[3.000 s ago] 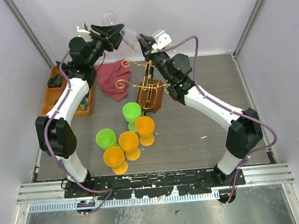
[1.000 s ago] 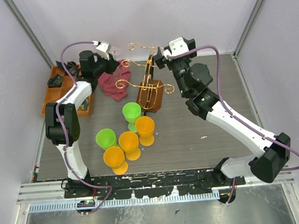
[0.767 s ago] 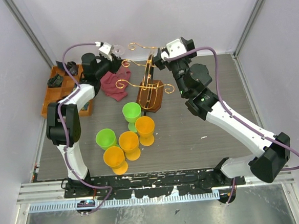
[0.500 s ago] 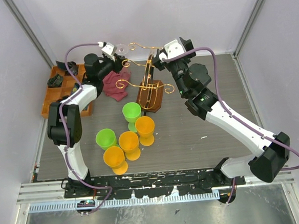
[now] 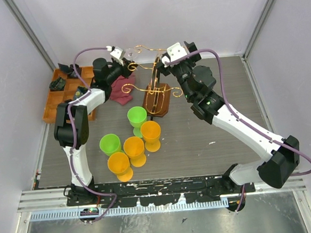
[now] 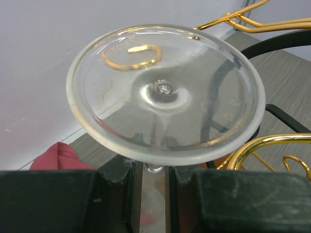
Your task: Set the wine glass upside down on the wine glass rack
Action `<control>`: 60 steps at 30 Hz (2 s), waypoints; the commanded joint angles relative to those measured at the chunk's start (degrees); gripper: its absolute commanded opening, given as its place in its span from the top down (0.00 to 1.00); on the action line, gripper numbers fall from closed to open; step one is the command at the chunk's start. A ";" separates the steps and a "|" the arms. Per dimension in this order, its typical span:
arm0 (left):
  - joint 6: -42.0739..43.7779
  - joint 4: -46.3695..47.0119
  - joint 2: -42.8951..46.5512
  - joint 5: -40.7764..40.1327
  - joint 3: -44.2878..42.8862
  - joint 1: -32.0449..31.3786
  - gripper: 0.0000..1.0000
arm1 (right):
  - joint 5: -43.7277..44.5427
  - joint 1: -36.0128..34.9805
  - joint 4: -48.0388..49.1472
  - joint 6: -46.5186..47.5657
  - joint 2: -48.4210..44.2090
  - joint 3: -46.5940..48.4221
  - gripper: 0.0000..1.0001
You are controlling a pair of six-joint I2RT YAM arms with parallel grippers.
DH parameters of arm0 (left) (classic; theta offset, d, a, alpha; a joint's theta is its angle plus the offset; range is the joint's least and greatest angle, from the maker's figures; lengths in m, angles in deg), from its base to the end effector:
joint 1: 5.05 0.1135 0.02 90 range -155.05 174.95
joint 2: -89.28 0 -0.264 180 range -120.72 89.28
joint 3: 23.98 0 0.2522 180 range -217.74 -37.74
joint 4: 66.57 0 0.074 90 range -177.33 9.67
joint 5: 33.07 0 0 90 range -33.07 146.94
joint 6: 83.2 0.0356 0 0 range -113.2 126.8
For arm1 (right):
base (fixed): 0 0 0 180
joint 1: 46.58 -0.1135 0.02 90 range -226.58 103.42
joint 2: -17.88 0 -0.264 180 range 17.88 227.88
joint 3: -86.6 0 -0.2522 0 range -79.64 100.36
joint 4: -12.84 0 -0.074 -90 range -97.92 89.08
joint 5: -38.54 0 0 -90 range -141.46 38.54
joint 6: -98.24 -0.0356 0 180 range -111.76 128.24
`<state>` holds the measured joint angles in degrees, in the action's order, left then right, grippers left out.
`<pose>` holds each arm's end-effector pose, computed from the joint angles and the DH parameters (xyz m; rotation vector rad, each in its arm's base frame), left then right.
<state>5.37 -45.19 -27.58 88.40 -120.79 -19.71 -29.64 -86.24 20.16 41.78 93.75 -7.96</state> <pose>0.4602 -0.1396 0.2650 0.6125 1.4642 -0.6439 0.2445 0.1855 0.4425 -0.4873 1.2044 -0.1515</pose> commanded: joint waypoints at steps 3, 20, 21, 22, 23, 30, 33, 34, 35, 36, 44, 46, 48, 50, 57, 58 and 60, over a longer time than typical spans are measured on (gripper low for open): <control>-1.36 2.60 0.68 3.45 -1.70 -1.87 1.00 | 1.67 -0.33 1.65 -0.98 -3.29 -0.14 0.08; 2.33 -0.74 10.23 -0.26 9.66 -4.96 1.00 | 3.41 -0.24 -1.36 -4.36 -4.73 -2.26 0.07; 2.64 -0.84 10.11 -0.57 9.51 -4.99 1.00 | 3.42 -0.26 -1.53 -4.70 -4.83 -2.32 0.07; 2.69 -0.92 9.94 -0.87 9.31 -4.99 1.00 | 3.47 -0.26 -1.71 -4.97 -4.98 -2.40 0.07; 2.67 -0.85 9.63 -1.28 9.04 -5.01 1.00 | 3.40 -0.26 -1.86 -5.24 -5.14 -2.54 0.07; 1.83 0.32 5.53 -4.83 5.27 -4.96 1.00 | 3.70 -0.25 -3.03 -6.58 -6.27 -2.86 0.07; 1.37 1.45 3.66 -5.25 3.68 -4.96 1.00 | 4.07 -0.27 -3.21 -6.92 -6.66 -3.11 0.07; 1.23 1.83 2.93 -5.31 3.14 -4.96 1.00 | 4.21 -0.26 -3.24 -7.01 -6.67 -3.14 0.07; 1.03 2.06 2.42 -5.31 2.66 -5.01 1.00 | 4.44 -0.24 -3.24 -6.93 -6.72 -3.23 0.07; 0.95 2.15 1.96 -5.47 2.18 -4.97 1.00 | 4.68 -0.31 -3.25 -6.91 -6.72 -3.23 0.07; -2.01 5.53 -1.91 -11.70 -0.73 -4.96 1.00 | 5.12 -0.25 -2.92 -6.58 -5.83 -3.15 0.07; -2.95 6.14 -2.95 -13.65 -1.69 -4.97 1.00 | 5.07 -0.31 -2.97 -6.56 -5.24 -2.90 0.07; -3.01 6.17 -3.51 -15.32 -2.47 -4.96 1.00 | 5.04 -0.32 -2.82 -6.43 -4.70 -2.66 0.07; -2.88 6.38 -3.88 -16.92 -2.73 -4.90 1.00 | 5.03 -0.28 -2.54 -6.25 -4.21 -2.48 0.07; -3.13 8.43 -3.40 -19.66 -1.25 -3.98 1.00 | 4.90 -0.27 -2.36 -5.12 -2.07 -1.57 0.07; -3.21 9.03 -3.13 -19.80 -0.68 -3.71 1.00 | 4.82 -0.27 -2.32 -4.96 -1.86 -1.51 0.07; -3.31 10.26 -2.34 -19.93 0.56 -3.24 1.00 | 4.55 -0.30 -2.13 -4.70 -1.34 -1.48 0.07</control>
<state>2.46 -41.13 -30.59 71.07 -120.94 -24.21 -25.31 -86.26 15.27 36.14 91.94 -11.33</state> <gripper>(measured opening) 0.244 0.930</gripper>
